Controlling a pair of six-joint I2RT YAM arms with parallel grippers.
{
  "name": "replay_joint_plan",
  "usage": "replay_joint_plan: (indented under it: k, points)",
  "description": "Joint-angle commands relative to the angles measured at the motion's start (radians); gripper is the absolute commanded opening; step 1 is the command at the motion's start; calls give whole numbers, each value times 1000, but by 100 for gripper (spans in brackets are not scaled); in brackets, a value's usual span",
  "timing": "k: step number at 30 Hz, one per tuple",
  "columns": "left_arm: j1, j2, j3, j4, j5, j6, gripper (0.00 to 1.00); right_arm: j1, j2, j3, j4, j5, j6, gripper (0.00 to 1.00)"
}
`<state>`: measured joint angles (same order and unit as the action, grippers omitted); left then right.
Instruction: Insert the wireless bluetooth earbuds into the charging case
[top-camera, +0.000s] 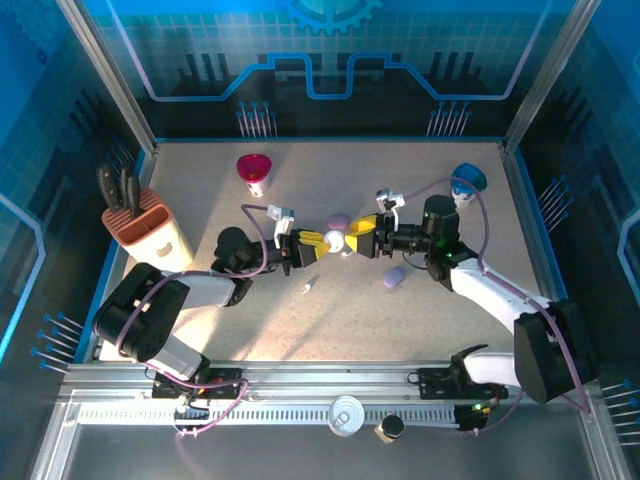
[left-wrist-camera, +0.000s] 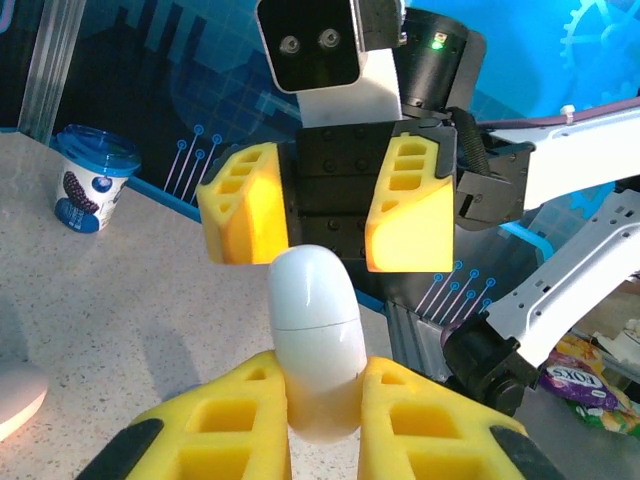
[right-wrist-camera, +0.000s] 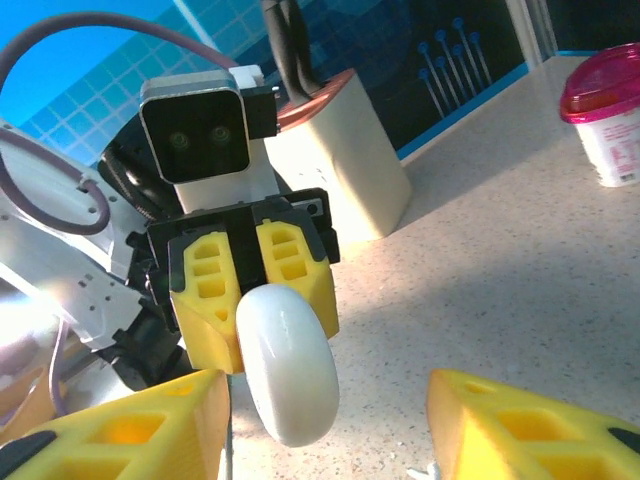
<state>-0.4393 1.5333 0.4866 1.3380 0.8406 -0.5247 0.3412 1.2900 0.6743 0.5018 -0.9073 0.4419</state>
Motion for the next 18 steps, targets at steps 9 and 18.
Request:
replay_joint_plan:
  k: [9,18]
  points:
    - [4,35,43,63,40,-55,16,54,57,57,68,-70,-5,39]
    - [4,44,38,63,15,-53,19,60,35,65,-12,-55,-57,20]
